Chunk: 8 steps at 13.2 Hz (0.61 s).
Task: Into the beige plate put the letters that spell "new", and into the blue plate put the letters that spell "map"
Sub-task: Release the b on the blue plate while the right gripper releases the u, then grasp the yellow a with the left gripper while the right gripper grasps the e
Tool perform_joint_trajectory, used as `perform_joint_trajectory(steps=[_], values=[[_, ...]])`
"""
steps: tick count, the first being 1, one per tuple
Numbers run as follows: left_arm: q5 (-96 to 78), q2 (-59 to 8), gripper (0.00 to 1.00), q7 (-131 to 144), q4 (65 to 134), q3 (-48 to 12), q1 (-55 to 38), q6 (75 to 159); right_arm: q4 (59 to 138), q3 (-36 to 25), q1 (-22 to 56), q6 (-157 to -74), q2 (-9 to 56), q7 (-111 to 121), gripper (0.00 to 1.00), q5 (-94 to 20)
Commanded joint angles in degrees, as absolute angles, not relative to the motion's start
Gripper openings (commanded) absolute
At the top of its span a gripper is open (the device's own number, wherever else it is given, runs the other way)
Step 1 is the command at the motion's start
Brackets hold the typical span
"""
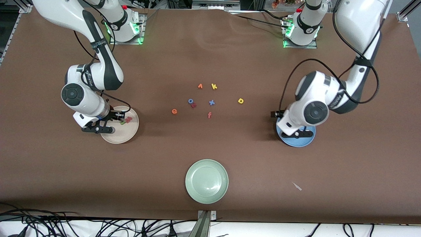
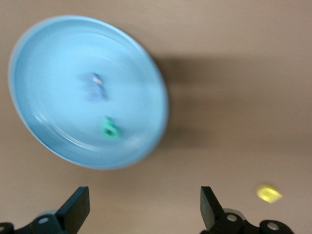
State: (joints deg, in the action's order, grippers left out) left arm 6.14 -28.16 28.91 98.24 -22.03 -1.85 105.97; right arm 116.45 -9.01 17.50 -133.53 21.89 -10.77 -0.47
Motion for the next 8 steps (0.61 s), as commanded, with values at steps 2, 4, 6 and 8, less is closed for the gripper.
perform_joint_trajectory(steps=[2, 4, 6, 8], values=[[6.68, -29.61, 1.0, 34.81, 100.46, -30.21, -3.69, 108.97, 116.55, -4.33, 17.67, -133.42, 21.53, -20.61, 0.53, -0.88], [7.38, -29.54, 1.0, 31.75, 105.52, -32.69, -3.87, 116.67, 116.11, 0.24, 17.84, -134.38, 22.84, -31.85, 0.58, -0.62], [8.08, -27.52, 1.0, 26.75, 111.33, -33.74, -3.87, 123.98, 115.75, 4.81, 18.28, -137.62, 24.51, -41.7, 0.64, -0.53], [13.42, -27.16, 1.0, 25.58, 116.6, -34.97, -4.13, 131.18, 115.58, 6.5, 21.69, -142.62, 27.32, -50.67, 0.71, -0.09]])
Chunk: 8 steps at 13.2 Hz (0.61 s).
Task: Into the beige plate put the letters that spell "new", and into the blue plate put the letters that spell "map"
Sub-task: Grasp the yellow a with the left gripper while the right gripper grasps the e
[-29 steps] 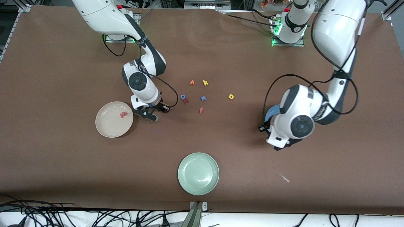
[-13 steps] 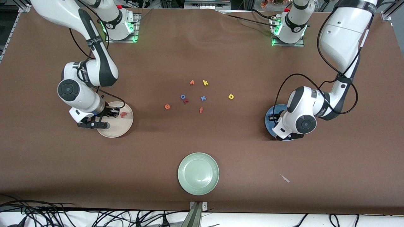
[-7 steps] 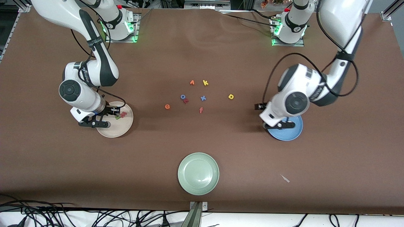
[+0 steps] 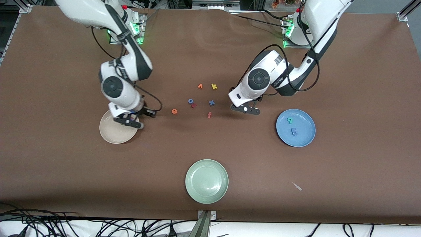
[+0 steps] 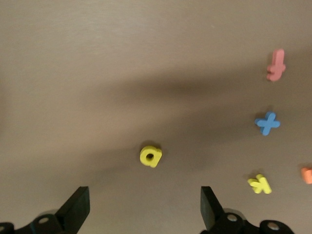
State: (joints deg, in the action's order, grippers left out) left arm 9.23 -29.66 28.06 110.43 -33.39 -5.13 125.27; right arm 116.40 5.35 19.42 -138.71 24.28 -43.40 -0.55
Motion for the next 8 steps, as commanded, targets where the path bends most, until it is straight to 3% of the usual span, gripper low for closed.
perform_joint_trajectory(steps=[1, 3, 8], values=[[15.71, -27.16, 1.0, 25.49, 119.07, -35.07, -3.87, 134.53, 115.49, 6.59, 23.71, -144.91, 28.64, -53.58, 0.72, 0.09], [18.36, -28.03, 1.0, 25.66, 120.67, -35.07, -4.3, 139.11, 115.23, 6.59, 26.09, -148.08, 31.1, -56.5, 0.72, 0.09], [27.32, -30.76, 0.96, 28.2, 120.76, -34.98, -4.22, 141.14, 115.49, 6.5, 27.07, -149.41, 32.43, -58.1, 0.72, 1.67]])
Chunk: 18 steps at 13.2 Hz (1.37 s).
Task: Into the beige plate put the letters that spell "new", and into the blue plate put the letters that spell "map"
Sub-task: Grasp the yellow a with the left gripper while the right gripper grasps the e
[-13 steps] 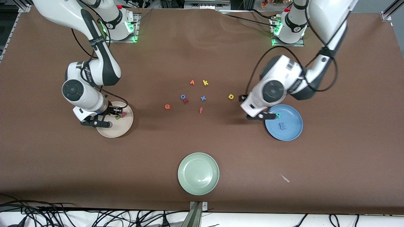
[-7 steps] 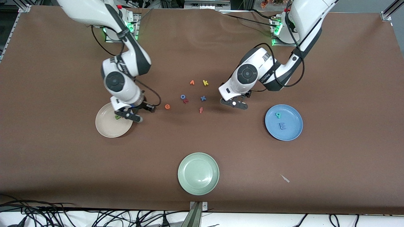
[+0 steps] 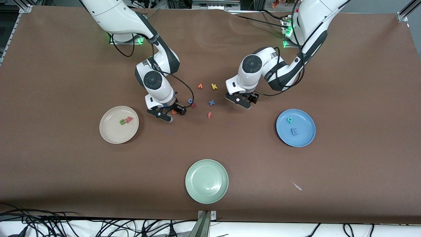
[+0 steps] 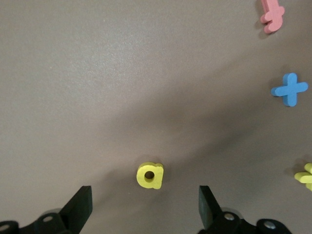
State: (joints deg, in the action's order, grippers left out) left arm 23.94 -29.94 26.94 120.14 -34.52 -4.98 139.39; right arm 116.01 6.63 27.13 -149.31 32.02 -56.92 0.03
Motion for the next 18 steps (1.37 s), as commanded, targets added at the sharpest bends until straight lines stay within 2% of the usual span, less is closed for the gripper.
perform_joint_trajectory(steps=[1, 2, 3, 4, 6, 8, 10, 11, 13, 17, 18], values=[[28.03, -31.28, 0.95, 28.82, 120.67, -34.98, -4.22, 141.24, 115.58, 6.5, 27.07, -149.41, 32.43, -58.1, 0.72, 1.84], [28.82, -31.46, 0.92, 28.92, 120.67, -34.98, -4.31, 141.24, 115.66, 6.5, 27.07, -149.41, 32.43, -58.1, 0.71, 1.85], [28.92, -31.99, 0.84, 29.0, 120.59, -34.89, -4.22, 141.33, 115.58, 6.42, 27.07, -149.41, 32.52, -58.1, 0.68, 1.85], [29.18, -32.25, 0.83, 29.0, 120.59, -34.89, -4.22, 141.33, 115.58, 6.42, 27.07, -149.41, 32.52, -58.1, 0.63, 1.93], [30.14, -32.61, 0.79, 29.0, 120.59, -34.89, -4.13, 141.24, 115.66, 6.33, 26.98, -149.41, 32.52, -58.01, 0.47, 3.16], [30.15, -32.7, 0.65, 29.0, 120.32, -34.89, -4.31, 141.33, 115.58, 5.98, 26.98, -149.24, 32.43, -57.48, 0.34, 3.43], [30.15, -33.39, 0.61, 29.0, 120.15, -34.81, -4.39, 141.85, 115.58, 5.19, 26.98, -148.98, 32.0, -56.17, 0.22, 3.52], [30.15, -33.66, 0.56, 29.0, 120.32, -34.72, -4.39, 142.64, 115.58, 4.92, 26.9, -148.89, 31.47, -54.6, 0.21, 3.52], [30.5, -33.92, 0.36, 29.0, 120.24, -34.63, -4.13, 142.65, 115.23, 3.26, 26.46, -145.13, 28.93, -51.0, 0.21, 3.52], [34.09, -35.07, 0.33, 30.67, 120.06, -34.63, -3.61, 142.91, 115.22, 1.24, 18.92, -134.15, 21.81, -30.92, 0.21, 3.16], [34.28, -35.07, 0.18, 30.85, 120.06, -34.63, -3.52, 142.91, 115.22, -0.16, 16.9, -132.47, 20.58, -24.15, 0.21, 3.16]])
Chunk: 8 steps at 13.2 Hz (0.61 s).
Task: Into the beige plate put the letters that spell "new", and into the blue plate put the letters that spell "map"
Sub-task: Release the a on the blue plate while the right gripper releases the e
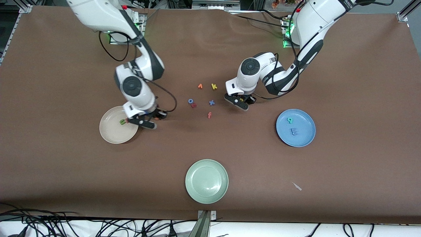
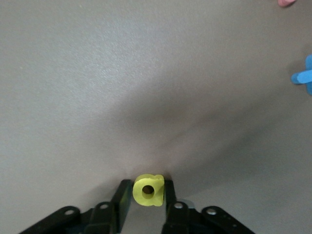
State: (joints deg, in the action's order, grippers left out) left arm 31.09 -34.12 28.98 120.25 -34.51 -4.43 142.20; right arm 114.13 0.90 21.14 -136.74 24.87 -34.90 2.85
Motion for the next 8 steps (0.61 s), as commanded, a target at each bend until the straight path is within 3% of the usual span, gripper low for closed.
perform_joint_trajectory(steps=[1, 4, 8], values=[[34.28, -34.72, 0.09, 31.2, 120.06, -34.63, -3.43, 142.82, 115.22, -1.31, 14.96, -131.67, 19.78, -17.73, 0.21, 3.16], [34.28, -32.18, 0.06, 30.94, 119.8, -34.89, -2.29, 141.86, 115.84, -4.91, 10.73, -131.31, 19.51, -4.77, 0.23, 2.99], [33.23, -29.01, 0.06, 26.13, 117.96, -35.51, 1.57, 135.11, 116.37, -5.36, 10.02, -131.22, 19.51, -5.01, 0.3, 2.2]])
